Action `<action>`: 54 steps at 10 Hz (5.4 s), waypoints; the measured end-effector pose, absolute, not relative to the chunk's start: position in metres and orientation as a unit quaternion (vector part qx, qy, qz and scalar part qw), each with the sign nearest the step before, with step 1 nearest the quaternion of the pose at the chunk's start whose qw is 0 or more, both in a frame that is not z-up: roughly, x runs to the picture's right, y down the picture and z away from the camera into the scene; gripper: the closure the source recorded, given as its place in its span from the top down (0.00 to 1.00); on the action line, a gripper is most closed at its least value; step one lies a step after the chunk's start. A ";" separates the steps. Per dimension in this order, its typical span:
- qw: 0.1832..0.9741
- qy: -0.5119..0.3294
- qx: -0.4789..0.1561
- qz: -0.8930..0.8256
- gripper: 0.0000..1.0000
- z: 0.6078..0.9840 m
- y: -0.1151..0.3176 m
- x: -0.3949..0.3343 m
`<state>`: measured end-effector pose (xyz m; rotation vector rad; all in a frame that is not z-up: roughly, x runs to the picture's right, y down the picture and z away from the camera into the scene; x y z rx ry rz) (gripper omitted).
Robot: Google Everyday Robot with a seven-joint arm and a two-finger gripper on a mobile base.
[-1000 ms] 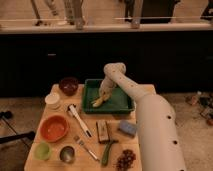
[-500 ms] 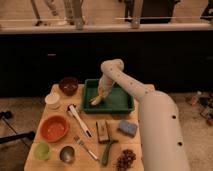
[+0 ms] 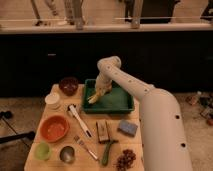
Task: Place banana in red bowl
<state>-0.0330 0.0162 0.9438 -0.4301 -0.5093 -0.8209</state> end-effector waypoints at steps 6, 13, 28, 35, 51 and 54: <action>0.828 -0.279 -0.164 -0.459 0.00 0.907 0.011 -0.106; 0.744 -0.355 -0.171 -0.540 0.00 0.873 0.059 -0.195; 0.705 -0.372 -0.188 -0.574 0.00 0.848 0.117 -0.257; 0.686 -0.331 -0.172 -0.625 0.00 0.814 0.124 -0.282; 0.677 -0.341 -0.164 -0.632 0.64 0.814 0.142 -0.307; 0.677 -0.341 -0.164 -0.632 0.80 0.814 0.142 -0.307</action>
